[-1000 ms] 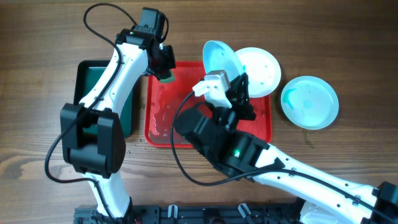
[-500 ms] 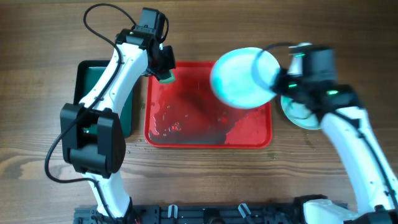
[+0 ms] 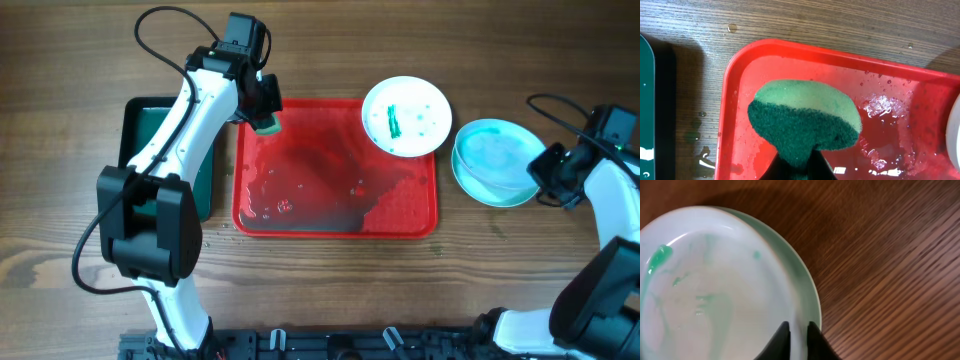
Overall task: Clean dirty plates on tray and stack at the side
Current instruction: 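Drag the last plate to tray center with the right gripper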
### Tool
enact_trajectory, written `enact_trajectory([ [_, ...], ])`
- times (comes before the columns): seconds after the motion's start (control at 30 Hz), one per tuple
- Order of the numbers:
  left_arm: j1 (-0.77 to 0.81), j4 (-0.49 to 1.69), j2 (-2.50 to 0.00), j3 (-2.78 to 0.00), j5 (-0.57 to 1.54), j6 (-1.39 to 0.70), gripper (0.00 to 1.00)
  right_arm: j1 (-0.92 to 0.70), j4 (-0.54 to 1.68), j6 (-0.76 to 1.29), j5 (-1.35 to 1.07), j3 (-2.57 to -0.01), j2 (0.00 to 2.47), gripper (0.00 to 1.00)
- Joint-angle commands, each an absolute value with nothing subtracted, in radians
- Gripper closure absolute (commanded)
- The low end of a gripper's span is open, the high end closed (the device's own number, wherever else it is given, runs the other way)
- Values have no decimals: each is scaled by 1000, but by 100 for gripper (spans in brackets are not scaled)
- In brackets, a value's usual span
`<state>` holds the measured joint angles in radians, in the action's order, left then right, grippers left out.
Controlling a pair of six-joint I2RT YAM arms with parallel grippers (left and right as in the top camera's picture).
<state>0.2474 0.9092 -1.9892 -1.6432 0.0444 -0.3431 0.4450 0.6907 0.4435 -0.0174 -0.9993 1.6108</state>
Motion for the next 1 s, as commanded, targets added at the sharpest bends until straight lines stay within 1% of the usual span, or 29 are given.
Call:
enact_trajectory([
  [0.0, 245, 909, -1979, -1655, 56, -353, 96, 447, 673, 435, -25, -995, 1634, 67],
  [0.07, 245, 909, -1979, -1655, 56, -353, 96, 445, 678, 382, -114, -1029, 1631, 63],
  [0.17, 245, 909, -1979, -1655, 56, -353, 96, 411, 717, 331, -229, -1126, 1602, 61],
  [0.23, 245, 909, -1979, -1655, 56, -353, 96, 332, 715, 316, -272, -1192, 1591, 60],
  [0.3, 245, 909, -1979, -1655, 56, -353, 96, 224, 641, 316, -270, -1203, 1597, 58],
  [0.33, 245, 909, -1979, -1655, 56, -353, 96, 111, 584, 355, -223, -1203, 1644, 58],
  [0.4, 245, 909, -1979, -1655, 56, -353, 96, 57, 585, 398, -175, -1203, 1689, 60],
  [0.47, 245, 909, -1979, -1655, 56, -352, 96, -1, 587, 425, -171, -1203, 1768, 65],
  [0.57, 245, 910, -1979, -1655, 56, -352, 96, -62, 598, 453, -177, -1203, 1861, 70],
  [0.73, 245, 909, -1979, -1655, 56, -352, 96, -183, 699, 418, -228, -1203, 1868, 74],
  [0.93, 245, 909, -1979, -1655, 56, -352, 96, -395, 737, 418, -213, -1203, 1869, 73],
  [0.97, 245, 909, -1979, -1655, 56, -352, 96, -411, 733, 418, -194, -1203, 1869, 69],
])
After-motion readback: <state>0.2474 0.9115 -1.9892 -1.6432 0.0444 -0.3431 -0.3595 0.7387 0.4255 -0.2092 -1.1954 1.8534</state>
